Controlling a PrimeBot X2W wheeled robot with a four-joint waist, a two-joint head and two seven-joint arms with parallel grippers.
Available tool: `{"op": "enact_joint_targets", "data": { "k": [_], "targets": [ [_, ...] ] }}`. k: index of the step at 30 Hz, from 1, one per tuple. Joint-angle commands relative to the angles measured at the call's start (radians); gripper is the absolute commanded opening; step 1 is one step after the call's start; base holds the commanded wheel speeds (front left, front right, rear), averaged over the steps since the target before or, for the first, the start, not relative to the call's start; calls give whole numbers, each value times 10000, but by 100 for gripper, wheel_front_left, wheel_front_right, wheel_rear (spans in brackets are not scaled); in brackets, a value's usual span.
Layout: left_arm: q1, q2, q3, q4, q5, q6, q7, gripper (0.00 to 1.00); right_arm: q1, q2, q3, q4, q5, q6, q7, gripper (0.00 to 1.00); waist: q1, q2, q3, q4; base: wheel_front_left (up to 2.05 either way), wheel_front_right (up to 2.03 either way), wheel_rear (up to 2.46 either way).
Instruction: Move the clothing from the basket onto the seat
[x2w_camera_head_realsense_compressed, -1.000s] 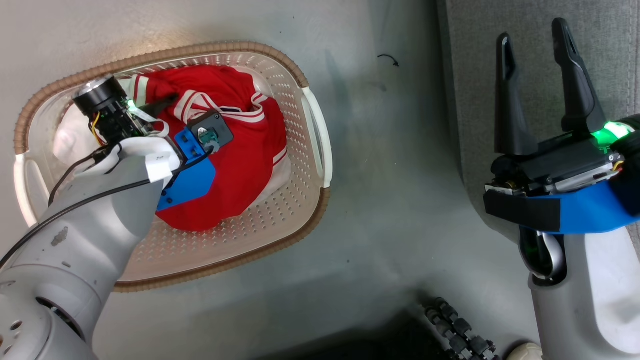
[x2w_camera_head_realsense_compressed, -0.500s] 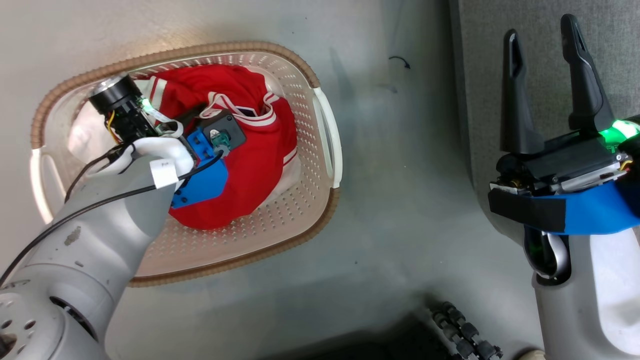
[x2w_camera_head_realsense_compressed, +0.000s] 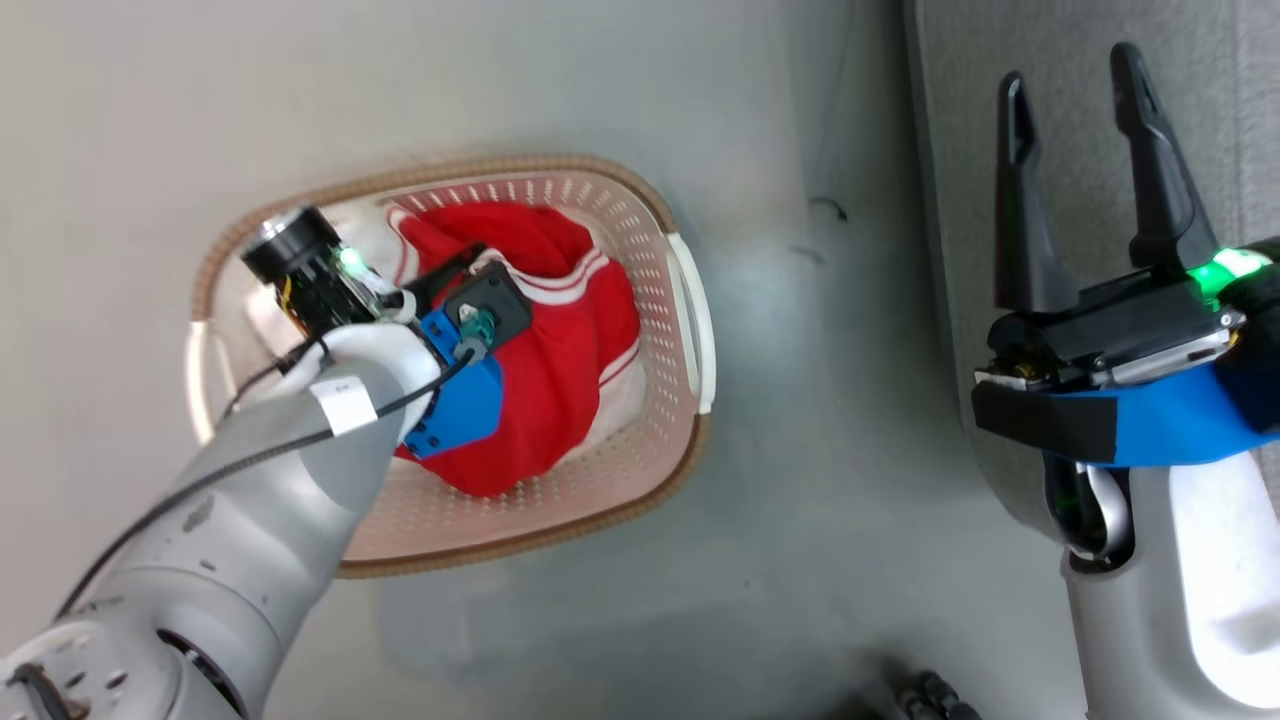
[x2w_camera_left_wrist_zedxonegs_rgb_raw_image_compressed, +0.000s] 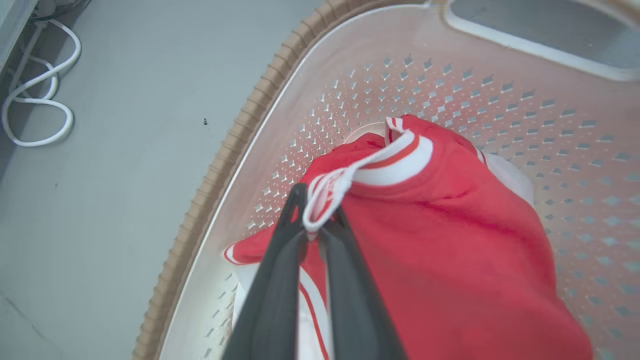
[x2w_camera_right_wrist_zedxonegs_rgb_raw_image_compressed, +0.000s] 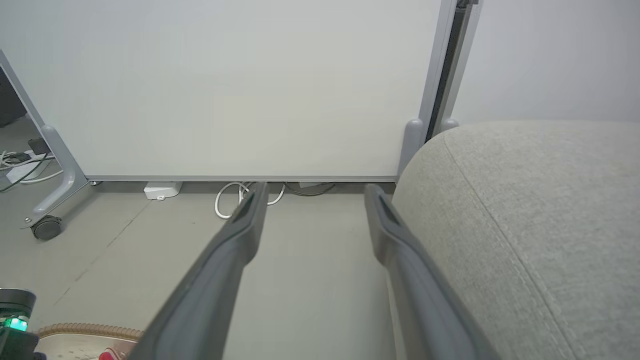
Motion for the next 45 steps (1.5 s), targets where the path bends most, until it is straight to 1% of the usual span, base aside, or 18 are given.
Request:
{"op": "enact_joint_targets", "data": {
  "k": [1, 2, 6, 13, 20, 28, 35, 45],
  "targets": [
    [111, -40, 45, -52, -57, 89, -56, 0, 119, -35, -27, 29, -33, 5, -38, 100, 0, 0, -419, 212, 0, 0, 0],
    [266, -68, 146, -184, -177, 130, -102, 0, 237, -35, -45, 131, -84, 5, -38, 100, 0, 0, -741, 321, 0, 0, 0],
    [622, -45, 444, -807, -424, 306, -116, 0, 514, -35, -101, 298, -176, 5, -38, 100, 0, 0, -1456, 594, 0, 0, 0],
    [1480, 312, 1171, -2203, -741, 652, -122, 0, 1013, -35, -187, 549, -333, 5, -38, 100, 0, 0, -2689, 964, 0, 0, 0],
    [2290, 639, 1982, -3527, -716, 915, -124, 0, 1506, -35, -227, 748, -352, 5, -38, 100, 0, 0, -3830, 1227, 0, 0, 0],
    [3034, 934, 3155, -5133, -488, 1173, -125, 0, 1989, -35, -216, 912, -277, 5, -38, 100, 0, 0, -4898, 1456, 0, 0, 0],
    [3463, 1088, 4176, -6473, -148, 1208, -125, 0, 2439, -37, -210, 1049, -188, 5, -38, 100, 0, 0, -5787, 1563, 0, 0, 0],
    [3700, 922, 4962, -7973, 336, 876, -120, 0, 2995, -37, -220, 1194, -121, 5, -38, 100, 0, 0, -6694, 1693, 0, 0, 0]
  ]
}}
